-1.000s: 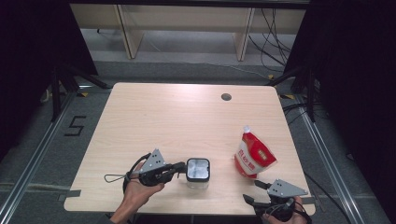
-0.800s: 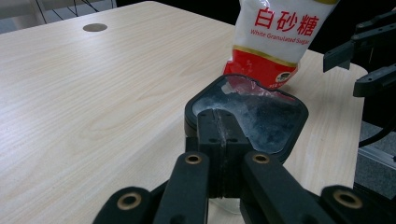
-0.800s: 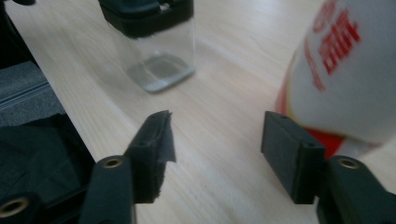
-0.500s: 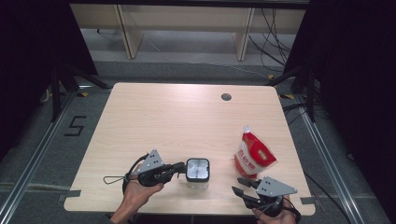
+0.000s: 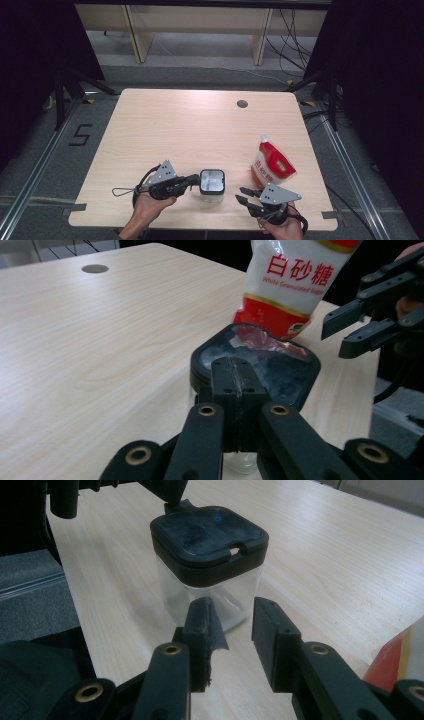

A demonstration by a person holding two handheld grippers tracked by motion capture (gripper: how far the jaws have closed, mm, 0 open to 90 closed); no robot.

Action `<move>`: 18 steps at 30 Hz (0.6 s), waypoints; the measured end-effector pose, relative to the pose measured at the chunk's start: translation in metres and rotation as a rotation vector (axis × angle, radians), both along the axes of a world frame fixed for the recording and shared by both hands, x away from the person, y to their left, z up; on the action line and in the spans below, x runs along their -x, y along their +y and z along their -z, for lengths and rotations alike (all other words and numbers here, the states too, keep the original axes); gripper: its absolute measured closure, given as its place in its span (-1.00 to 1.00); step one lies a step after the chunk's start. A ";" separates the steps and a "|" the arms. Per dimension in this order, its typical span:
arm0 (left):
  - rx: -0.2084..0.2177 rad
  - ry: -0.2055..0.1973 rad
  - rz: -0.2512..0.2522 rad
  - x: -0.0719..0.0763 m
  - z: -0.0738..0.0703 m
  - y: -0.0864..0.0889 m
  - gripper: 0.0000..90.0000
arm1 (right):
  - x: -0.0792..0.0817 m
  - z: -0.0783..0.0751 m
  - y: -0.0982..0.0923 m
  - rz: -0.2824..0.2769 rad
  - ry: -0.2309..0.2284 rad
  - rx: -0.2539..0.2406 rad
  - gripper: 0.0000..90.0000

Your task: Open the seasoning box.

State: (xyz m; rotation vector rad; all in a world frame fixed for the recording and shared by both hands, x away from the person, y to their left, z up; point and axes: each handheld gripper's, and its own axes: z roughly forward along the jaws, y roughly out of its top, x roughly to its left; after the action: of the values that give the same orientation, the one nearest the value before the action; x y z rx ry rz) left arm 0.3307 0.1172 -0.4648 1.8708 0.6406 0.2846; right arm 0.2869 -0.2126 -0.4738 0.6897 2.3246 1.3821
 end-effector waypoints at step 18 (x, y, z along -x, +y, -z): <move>0.035 -0.001 -0.037 0.001 0.003 0.002 0.98 | -0.002 -0.001 0.006 -0.006 -0.006 0.013 0.60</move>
State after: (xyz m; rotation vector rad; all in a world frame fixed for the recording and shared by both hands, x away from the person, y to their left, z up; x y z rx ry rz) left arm 0.3298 0.1193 -0.4682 1.8262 0.6763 0.2964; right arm 0.2892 -0.2065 -0.4729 0.6743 2.3308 1.3690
